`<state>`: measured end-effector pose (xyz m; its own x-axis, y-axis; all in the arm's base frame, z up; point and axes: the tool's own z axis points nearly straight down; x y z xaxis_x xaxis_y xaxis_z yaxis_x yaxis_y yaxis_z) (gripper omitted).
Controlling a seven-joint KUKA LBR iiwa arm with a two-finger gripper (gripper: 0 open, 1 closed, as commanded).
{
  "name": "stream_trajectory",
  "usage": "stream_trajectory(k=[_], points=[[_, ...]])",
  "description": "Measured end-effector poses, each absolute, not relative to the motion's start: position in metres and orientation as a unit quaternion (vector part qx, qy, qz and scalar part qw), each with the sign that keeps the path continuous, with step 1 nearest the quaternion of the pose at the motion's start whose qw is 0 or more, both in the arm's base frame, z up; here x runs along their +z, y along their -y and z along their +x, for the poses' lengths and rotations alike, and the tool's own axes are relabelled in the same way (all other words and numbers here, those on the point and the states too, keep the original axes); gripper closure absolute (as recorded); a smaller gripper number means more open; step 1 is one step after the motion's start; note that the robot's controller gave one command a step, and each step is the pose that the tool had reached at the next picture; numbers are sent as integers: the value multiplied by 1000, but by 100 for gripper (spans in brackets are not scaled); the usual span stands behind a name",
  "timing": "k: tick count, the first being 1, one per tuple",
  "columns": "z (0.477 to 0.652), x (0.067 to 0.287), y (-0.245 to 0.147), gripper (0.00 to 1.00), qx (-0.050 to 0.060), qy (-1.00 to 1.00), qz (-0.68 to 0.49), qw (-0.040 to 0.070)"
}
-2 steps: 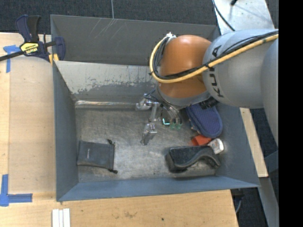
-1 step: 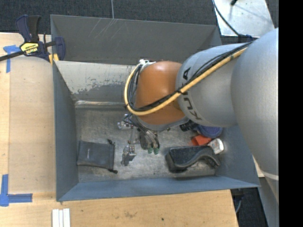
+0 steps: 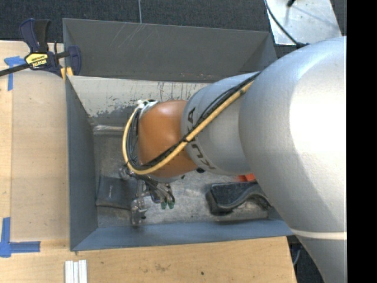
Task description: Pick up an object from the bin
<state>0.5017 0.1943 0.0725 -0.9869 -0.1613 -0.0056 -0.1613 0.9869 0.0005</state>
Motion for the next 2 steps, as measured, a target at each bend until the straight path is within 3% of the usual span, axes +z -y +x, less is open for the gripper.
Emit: stream_trajectory(k=[1, 2], points=[[507, 76, -195, 100, 4, -997, -79, 12], [498, 249, -206, 100, 1, -989, -145, 6]])
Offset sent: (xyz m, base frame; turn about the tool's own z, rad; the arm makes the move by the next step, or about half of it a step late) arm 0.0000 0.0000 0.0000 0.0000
